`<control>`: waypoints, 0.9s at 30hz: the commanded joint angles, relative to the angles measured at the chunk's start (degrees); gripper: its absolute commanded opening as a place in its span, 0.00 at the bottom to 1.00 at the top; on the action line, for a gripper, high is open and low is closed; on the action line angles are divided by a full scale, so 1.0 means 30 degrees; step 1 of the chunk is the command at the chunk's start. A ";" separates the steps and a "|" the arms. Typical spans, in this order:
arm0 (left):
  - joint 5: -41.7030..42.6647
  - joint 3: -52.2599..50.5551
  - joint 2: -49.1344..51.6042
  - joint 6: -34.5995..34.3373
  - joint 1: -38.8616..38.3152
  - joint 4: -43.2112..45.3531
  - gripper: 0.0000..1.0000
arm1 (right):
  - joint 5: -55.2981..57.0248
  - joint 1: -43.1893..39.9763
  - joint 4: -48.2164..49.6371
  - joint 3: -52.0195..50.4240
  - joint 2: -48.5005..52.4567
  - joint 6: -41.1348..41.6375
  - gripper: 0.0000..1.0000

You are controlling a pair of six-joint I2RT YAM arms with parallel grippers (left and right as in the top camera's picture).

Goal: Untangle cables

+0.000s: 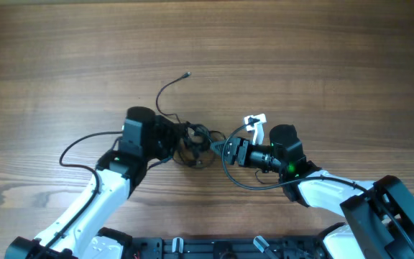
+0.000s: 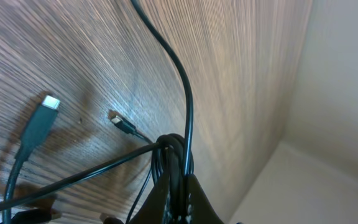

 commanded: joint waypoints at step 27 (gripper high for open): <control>-0.5807 0.0095 0.0000 -0.9799 -0.3410 0.2033 0.04 | 0.3723 0.1698 -0.3147 -0.0219 0.0277 0.4852 0.05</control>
